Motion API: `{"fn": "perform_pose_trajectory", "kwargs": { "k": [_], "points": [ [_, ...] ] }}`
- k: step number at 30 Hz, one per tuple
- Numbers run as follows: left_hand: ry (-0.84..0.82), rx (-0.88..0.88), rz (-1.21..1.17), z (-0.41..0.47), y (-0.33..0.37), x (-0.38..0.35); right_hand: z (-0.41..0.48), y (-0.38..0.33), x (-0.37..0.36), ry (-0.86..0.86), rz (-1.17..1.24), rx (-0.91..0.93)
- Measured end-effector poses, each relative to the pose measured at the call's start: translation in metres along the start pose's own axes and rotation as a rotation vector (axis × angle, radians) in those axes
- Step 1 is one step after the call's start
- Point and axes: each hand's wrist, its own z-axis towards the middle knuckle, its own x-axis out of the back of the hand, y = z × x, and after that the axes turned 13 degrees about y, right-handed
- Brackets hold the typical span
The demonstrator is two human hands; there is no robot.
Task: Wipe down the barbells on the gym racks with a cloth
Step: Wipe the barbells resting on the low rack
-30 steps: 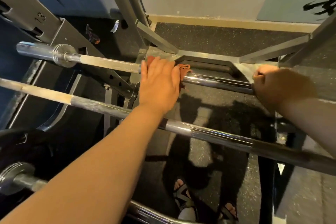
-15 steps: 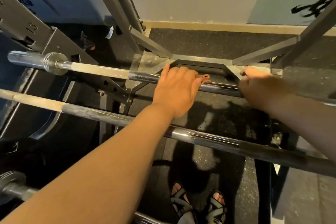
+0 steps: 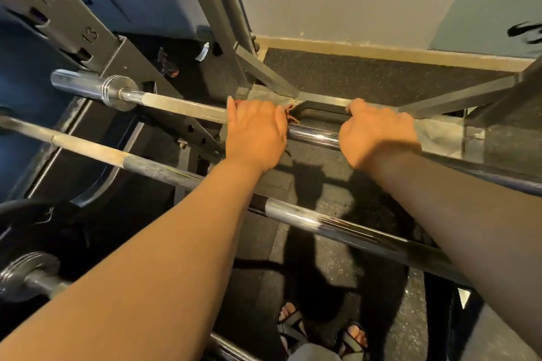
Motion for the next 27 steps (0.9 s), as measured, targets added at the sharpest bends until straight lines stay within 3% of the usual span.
{"fn": "perform_pose_trajectory", "kwargs": {
  "k": [3, 6, 10, 13, 17, 22, 27],
  "points": [
    [-0.033, 0.039, 0.015, -0.007, 0.033, -0.002, 0.000, 0.002, -0.005, 0.043, 0.001, 0.014],
    [0.007, -0.098, -0.099, -0.026, 0.056, -0.006, -0.002, 0.001, -0.002, 0.056, -0.011, 0.034],
    [-0.027, -0.275, -0.210, -0.024, 0.022, -0.002, -0.002, 0.002, -0.001, 0.079, 0.013, 0.056],
    [0.000, -0.133, -0.178, -0.011, -0.002, 0.000, -0.003, 0.003, -0.001, 0.059, 0.001, 0.059],
    [-0.017, 0.066, -0.108, -0.009, 0.029, -0.001, -0.002, 0.002, -0.001, 0.048, 0.001, 0.039],
    [-0.021, -0.172, -0.292, -0.040, 0.062, -0.004, 0.000, -0.001, 0.003, -0.021, -0.007, 0.016],
    [-0.081, -0.305, -0.266, -0.028, 0.026, 0.004, 0.000, 0.000, 0.001, 0.012, -0.013, 0.033]
  ]
}}
